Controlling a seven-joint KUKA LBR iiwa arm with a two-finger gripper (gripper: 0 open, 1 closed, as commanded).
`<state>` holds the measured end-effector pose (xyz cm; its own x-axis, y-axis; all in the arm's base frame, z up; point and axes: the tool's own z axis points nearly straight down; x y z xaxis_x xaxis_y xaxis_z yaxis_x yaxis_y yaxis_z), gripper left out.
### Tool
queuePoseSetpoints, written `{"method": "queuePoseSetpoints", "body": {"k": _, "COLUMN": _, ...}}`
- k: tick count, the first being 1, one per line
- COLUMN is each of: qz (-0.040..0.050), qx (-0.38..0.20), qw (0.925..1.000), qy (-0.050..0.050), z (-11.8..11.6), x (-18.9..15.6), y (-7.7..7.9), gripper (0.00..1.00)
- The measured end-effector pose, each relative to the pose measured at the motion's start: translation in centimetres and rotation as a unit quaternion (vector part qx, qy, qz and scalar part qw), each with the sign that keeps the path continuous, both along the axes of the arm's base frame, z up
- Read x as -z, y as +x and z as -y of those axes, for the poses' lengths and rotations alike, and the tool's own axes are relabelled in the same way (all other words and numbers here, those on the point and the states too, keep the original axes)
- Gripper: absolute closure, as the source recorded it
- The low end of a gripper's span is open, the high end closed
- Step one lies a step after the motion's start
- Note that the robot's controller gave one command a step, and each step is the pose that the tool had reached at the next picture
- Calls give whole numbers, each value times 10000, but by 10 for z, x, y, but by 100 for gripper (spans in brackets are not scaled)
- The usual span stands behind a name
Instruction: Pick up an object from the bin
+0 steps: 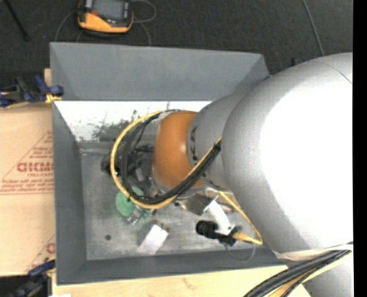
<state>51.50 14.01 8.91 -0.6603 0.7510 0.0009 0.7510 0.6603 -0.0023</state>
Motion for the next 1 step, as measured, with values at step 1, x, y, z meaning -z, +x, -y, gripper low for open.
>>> {"method": "queuePoseSetpoints", "body": {"k": 1, "qz": -9, "qx": -3, "qw": 10000, "qy": -5, "z": 1, "x": -16, "y": 0, "gripper": 100}}
